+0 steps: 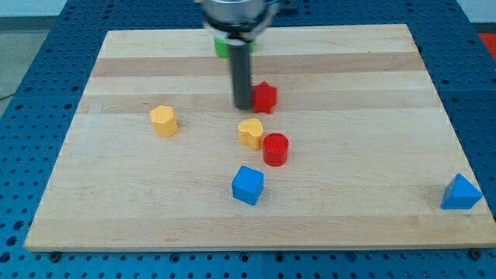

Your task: Push the red star slightly a bit up

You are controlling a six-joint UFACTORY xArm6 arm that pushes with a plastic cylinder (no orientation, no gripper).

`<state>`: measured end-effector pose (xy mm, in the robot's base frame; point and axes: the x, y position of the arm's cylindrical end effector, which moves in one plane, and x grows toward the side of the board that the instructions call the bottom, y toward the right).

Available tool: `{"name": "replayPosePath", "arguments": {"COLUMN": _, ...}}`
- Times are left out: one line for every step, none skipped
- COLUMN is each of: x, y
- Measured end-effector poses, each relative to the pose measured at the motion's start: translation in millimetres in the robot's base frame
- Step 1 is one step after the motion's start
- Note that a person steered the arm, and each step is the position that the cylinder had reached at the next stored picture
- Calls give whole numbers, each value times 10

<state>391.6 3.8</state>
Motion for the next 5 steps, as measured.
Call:
{"name": "replayPosePath", "arguments": {"x": 59, "y": 503}}
{"name": "replayPosePath", "arguments": {"x": 308, "y": 794}}
{"name": "replayPosePath", "arguments": {"x": 97, "y": 1357}}
{"name": "replayPosePath", "arguments": {"x": -41, "y": 1052}}
{"name": "replayPosePath", "arguments": {"x": -11, "y": 21}}
